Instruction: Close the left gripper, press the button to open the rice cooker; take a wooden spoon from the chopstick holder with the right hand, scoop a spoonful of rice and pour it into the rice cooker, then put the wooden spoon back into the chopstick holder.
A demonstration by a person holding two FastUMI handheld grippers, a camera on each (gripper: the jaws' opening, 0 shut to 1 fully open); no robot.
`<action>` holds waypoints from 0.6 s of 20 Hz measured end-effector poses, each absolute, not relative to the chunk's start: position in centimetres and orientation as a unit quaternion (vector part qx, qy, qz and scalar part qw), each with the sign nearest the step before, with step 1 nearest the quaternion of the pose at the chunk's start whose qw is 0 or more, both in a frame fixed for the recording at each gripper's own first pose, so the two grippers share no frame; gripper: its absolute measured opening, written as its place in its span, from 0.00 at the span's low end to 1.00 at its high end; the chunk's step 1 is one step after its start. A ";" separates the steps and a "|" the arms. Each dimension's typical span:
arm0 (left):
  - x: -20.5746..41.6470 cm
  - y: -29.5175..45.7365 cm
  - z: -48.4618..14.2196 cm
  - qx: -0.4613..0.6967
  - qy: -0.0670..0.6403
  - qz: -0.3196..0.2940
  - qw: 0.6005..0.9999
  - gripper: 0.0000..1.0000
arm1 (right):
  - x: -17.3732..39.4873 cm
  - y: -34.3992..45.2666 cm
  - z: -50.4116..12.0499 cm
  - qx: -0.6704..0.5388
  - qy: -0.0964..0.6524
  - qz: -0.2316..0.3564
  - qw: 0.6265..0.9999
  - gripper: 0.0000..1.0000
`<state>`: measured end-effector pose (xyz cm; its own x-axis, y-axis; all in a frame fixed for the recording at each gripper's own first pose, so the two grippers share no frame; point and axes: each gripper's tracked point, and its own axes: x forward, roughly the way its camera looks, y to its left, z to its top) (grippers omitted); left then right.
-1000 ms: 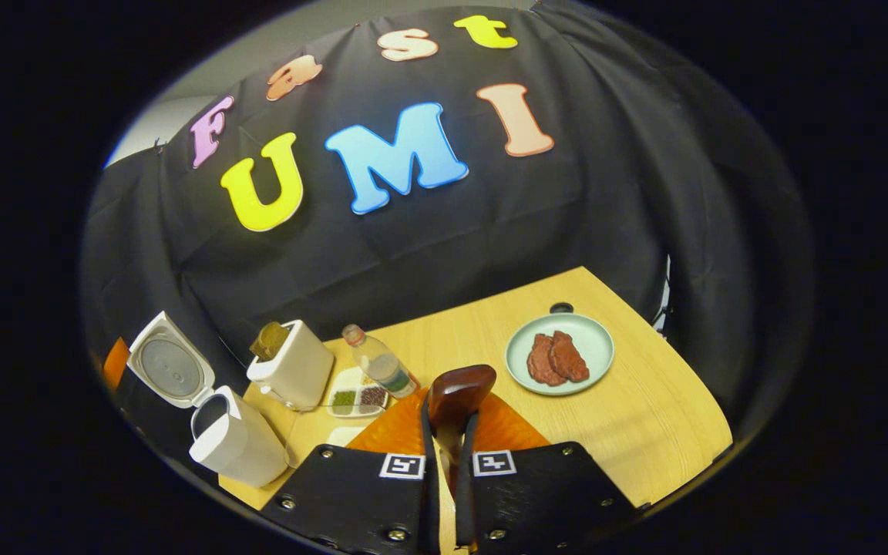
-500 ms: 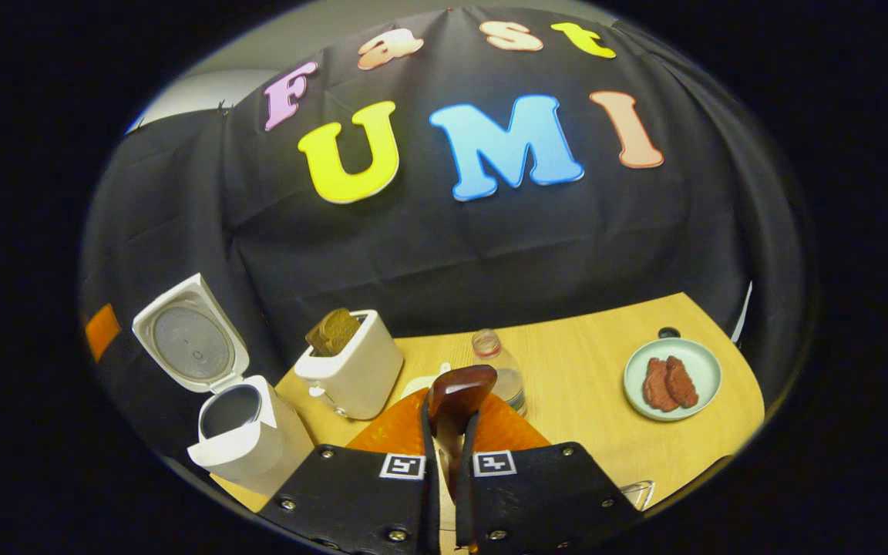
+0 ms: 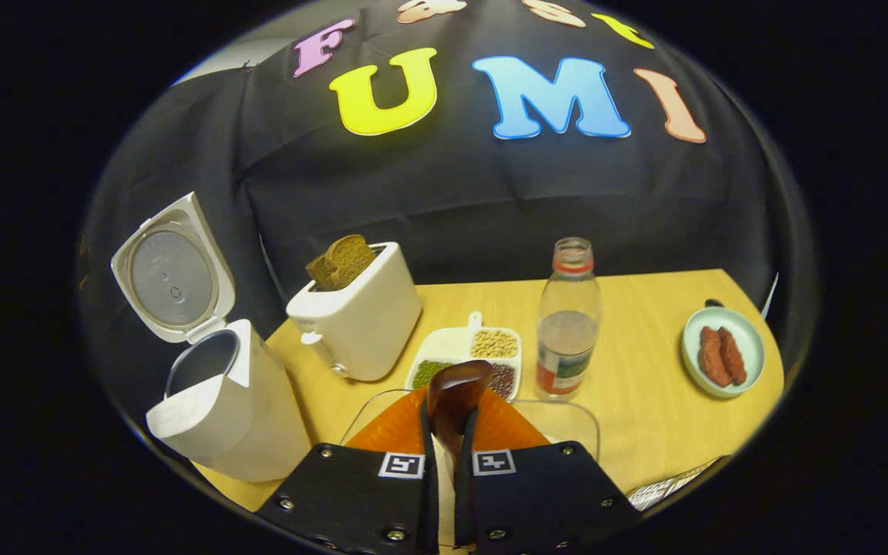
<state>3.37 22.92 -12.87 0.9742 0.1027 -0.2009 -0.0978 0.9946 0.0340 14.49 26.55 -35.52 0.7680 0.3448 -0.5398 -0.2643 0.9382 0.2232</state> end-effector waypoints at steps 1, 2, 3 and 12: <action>3.5 23.1 -13.1 0.012 0.103 0.052 0.993 0.92 | 14.2 27.0 -35.6 0.091 0.304 0.164 0.934 0.09; 3.7 23.2 -13.3 0.013 0.103 0.053 0.993 0.93 | 13.9 27.3 -35.6 0.116 0.309 0.163 0.930 0.09; 3.7 23.2 -13.3 0.012 0.104 0.052 0.993 0.93 | 13.7 27.4 -35.5 0.148 0.315 0.163 0.923 0.09; 3.2 21.8 -13.8 0.001 0.104 0.032 0.994 0.92 | 14.5 21.7 -33.0 0.427 0.305 0.105 0.845 0.08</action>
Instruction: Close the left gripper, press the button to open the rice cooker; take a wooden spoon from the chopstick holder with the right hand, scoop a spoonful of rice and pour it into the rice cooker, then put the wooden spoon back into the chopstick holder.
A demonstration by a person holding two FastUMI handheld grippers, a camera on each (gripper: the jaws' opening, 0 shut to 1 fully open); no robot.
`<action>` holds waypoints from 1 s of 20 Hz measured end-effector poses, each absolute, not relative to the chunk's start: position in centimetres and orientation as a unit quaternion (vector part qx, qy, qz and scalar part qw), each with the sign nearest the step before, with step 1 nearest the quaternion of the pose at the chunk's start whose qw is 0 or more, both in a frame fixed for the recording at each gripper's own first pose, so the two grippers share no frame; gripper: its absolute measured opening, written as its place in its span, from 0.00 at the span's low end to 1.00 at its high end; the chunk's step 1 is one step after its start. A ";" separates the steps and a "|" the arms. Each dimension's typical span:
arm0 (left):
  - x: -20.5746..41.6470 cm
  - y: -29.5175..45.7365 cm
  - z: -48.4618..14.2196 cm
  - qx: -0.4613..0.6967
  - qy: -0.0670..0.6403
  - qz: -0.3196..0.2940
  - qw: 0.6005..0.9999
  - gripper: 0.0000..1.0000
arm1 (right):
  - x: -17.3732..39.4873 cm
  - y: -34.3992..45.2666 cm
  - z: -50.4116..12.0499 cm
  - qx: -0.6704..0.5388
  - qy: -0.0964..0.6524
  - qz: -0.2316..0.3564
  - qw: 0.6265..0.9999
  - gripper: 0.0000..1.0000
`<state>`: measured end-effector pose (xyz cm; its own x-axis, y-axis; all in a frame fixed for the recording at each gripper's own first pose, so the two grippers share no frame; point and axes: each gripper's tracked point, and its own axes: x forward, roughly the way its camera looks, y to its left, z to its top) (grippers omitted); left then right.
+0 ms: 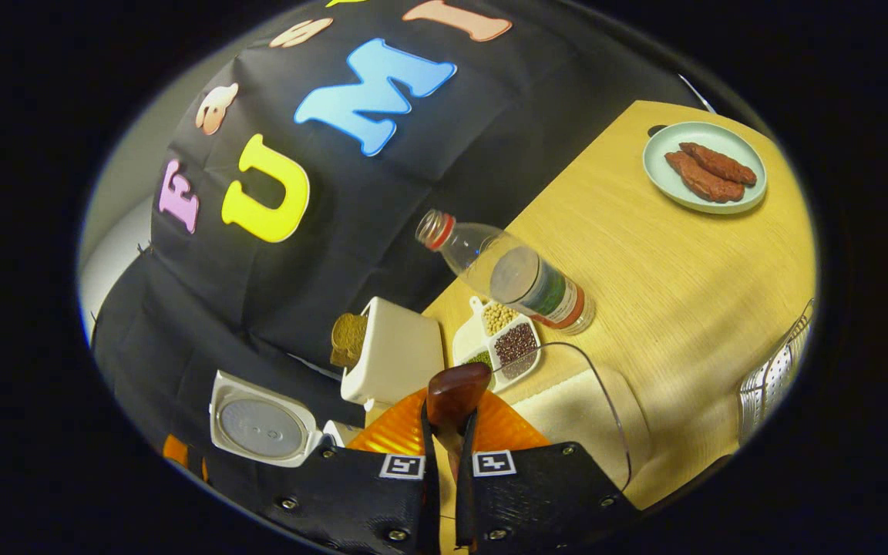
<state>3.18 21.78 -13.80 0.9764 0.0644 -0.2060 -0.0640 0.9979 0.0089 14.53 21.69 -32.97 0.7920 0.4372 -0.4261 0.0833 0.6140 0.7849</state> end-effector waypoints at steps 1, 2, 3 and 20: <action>3.0 21.8 -13.8 -0.003 0.102 0.031 0.994 0.93 | 14.6 21.2 -32.2 0.436 0.296 0.106 0.843 0.08; 3.0 21.8 -13.7 -0.005 0.101 0.032 0.994 0.92 | 14.7 20.8 -31.3 0.449 0.286 0.109 0.839 0.08; 2.8 22.0 -13.7 -0.006 0.099 0.034 0.995 0.92 | 14.6 20.7 -30.0 0.466 0.277 0.114 0.832 0.08; -0.6 27.8 -11.7 0.035 0.066 0.066 0.995 0.93 | 13.4 28.1 -15.3 0.590 0.228 0.231 0.739 0.08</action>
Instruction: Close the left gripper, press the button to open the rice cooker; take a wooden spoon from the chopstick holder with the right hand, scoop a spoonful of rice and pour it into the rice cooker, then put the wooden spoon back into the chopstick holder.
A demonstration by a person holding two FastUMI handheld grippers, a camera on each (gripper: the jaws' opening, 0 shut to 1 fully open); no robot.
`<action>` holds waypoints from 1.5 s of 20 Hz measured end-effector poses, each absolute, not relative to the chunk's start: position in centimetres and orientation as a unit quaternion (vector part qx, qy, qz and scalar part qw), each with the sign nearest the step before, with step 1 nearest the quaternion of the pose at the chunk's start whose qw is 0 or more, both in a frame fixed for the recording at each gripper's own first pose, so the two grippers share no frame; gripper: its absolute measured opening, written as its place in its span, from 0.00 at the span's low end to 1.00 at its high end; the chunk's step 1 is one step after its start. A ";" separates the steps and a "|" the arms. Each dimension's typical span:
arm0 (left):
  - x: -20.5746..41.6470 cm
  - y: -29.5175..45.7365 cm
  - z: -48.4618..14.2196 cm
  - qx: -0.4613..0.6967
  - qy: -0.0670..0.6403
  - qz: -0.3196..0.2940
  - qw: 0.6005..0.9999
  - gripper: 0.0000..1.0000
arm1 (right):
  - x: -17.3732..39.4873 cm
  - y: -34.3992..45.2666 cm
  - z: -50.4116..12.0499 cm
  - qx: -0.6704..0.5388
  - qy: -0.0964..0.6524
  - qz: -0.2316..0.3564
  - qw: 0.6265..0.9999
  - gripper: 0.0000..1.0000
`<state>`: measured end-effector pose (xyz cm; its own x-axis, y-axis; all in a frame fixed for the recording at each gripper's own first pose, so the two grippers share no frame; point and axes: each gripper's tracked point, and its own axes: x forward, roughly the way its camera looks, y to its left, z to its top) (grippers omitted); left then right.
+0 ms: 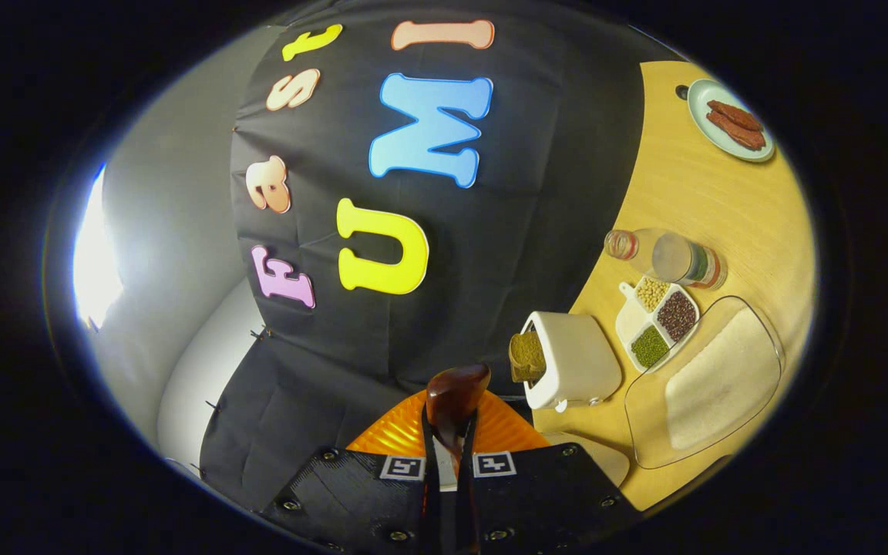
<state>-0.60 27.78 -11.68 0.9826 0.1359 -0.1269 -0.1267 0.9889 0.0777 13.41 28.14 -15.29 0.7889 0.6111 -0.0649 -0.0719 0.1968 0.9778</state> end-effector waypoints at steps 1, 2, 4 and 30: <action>-0.8 28.1 -11.5 0.034 0.061 0.063 0.996 0.93 | 13.3 28.9 -15.2 0.584 0.232 0.235 0.741 0.08; -1.1 28.4 -11.6 0.034 0.059 0.062 0.996 0.92 | 13.2 29.7 -15.3 0.577 0.236 0.238 0.744 0.08; -1.6 29.4 -12.2 0.034 0.063 0.066 0.995 0.93 | 13.1 31.6 -15.2 0.564 0.249 0.250 0.746 0.08; -6.5 35.9 -18.5 0.012 0.110 0.109 0.988 0.93 | 11.6 60.8 -17.3 0.039 0.152 0.457 0.875 0.08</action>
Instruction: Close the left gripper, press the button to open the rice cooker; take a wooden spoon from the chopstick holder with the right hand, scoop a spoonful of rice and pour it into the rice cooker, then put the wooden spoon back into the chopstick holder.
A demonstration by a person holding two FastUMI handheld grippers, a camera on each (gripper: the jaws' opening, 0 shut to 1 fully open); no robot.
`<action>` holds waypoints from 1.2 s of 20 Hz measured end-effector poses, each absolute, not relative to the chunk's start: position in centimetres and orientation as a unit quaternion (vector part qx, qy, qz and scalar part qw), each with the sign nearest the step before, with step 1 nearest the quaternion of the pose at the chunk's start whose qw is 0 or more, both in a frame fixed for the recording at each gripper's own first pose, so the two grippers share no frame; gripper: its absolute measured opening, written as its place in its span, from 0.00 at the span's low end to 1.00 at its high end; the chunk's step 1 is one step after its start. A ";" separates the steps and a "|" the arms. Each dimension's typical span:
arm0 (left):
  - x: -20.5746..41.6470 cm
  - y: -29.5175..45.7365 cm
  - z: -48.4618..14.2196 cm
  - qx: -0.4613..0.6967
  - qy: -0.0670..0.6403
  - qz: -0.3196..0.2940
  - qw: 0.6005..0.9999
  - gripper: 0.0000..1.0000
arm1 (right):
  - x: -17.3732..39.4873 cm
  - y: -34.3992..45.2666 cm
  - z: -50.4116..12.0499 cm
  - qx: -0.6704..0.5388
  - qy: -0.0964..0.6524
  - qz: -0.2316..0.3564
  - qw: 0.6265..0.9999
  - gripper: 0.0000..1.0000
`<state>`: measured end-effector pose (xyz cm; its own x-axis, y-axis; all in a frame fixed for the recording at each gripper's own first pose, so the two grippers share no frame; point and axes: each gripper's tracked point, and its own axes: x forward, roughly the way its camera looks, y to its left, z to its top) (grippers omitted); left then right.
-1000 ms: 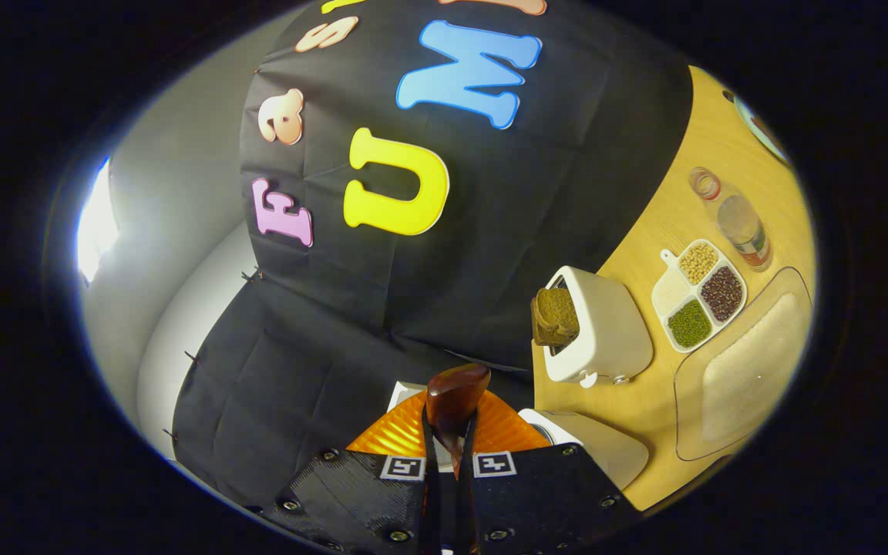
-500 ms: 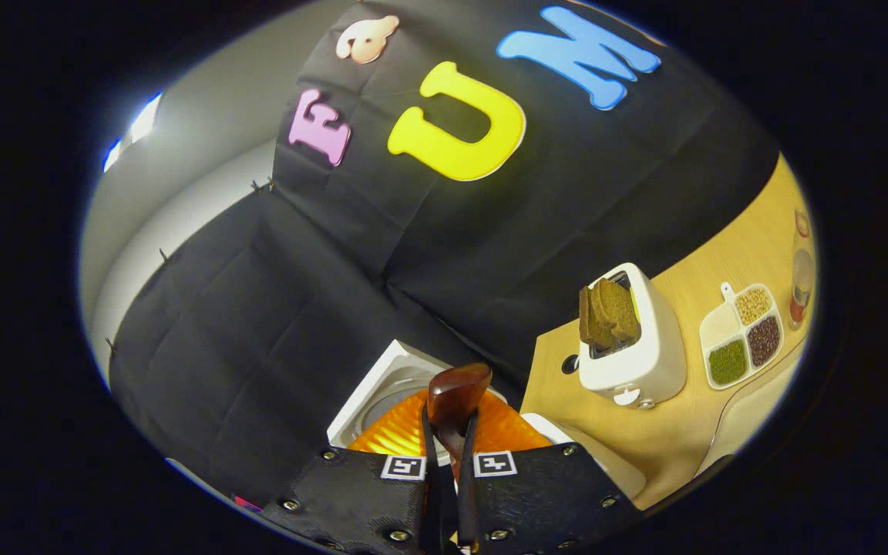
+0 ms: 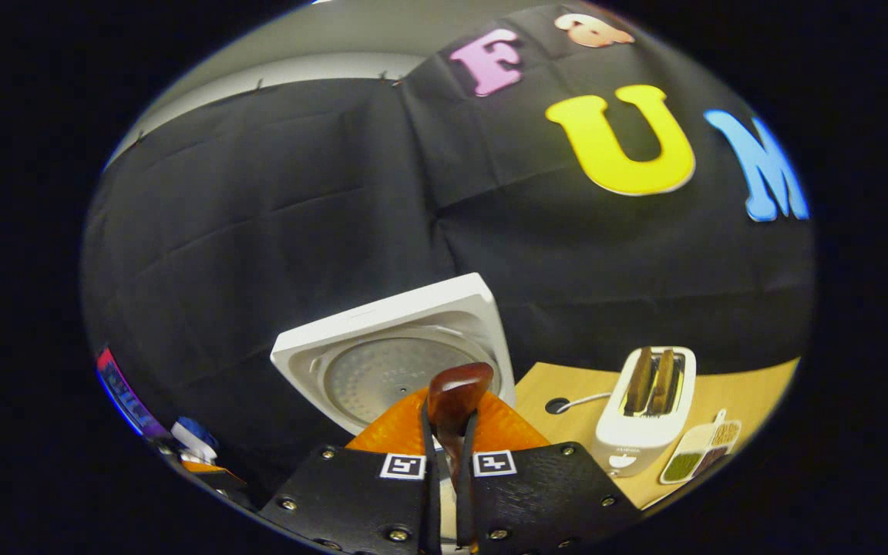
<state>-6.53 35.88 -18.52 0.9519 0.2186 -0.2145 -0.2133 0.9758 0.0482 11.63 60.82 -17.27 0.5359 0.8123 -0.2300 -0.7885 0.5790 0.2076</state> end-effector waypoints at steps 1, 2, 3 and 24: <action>-6.7 36.1 -18.8 0.011 0.112 0.113 0.987 0.93 | 11.2 61.4 -16.8 0.008 0.130 0.469 0.873 0.08; -6.8 36.3 -18.9 0.009 0.113 0.117 0.987 0.93 | 10.6 61.8 -16.1 -0.019 0.108 0.481 0.870 0.08; -7.1 36.4 -18.9 0.006 0.112 0.119 0.986 0.93 | 9.8 62.1 -15.6 -0.043 0.087 0.490 0.866 0.08; -4.4 31.0 -16.3 0.012 0.085 0.050 0.995 0.93 | 15.4 45.4 -9.4 0.399 0.209 0.376 0.810 0.08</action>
<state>-4.38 31.04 -16.30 0.9805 0.1008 -0.1686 -0.0967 0.9948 0.0319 15.37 45.40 -9.44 0.6298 0.7758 -0.0383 -0.4425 0.3989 0.8032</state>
